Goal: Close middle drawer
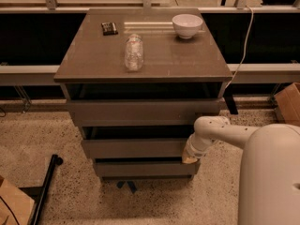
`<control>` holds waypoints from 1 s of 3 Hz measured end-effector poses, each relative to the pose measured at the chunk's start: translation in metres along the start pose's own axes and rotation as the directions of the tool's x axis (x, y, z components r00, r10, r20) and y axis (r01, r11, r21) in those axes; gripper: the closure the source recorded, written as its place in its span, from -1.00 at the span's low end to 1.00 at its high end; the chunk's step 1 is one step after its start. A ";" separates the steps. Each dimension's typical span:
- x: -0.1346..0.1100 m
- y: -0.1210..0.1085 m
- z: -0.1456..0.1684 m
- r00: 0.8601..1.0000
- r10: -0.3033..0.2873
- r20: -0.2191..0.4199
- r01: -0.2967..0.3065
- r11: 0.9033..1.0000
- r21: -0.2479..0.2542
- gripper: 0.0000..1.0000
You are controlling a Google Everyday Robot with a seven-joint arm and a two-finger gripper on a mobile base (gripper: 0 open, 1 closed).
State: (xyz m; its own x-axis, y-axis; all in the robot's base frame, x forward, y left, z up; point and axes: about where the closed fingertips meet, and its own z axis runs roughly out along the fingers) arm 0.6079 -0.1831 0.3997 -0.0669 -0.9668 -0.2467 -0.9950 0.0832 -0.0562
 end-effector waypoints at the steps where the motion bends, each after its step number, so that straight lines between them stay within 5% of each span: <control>1: 0.000 0.002 0.003 1.000 0.000 0.000 0.000 1.000 -0.005 0.04; 3: -0.001 0.006 0.008 1.000 -0.001 0.001 0.001 1.000 -0.015 -1.00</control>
Offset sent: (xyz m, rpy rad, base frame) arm -0.0014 0.0006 -0.0020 0.0005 0.0037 0.0010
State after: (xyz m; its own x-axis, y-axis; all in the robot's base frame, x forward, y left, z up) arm 0.6028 -0.1802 0.3920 -0.0656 -0.9666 -0.2476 -0.9961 0.0783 -0.0417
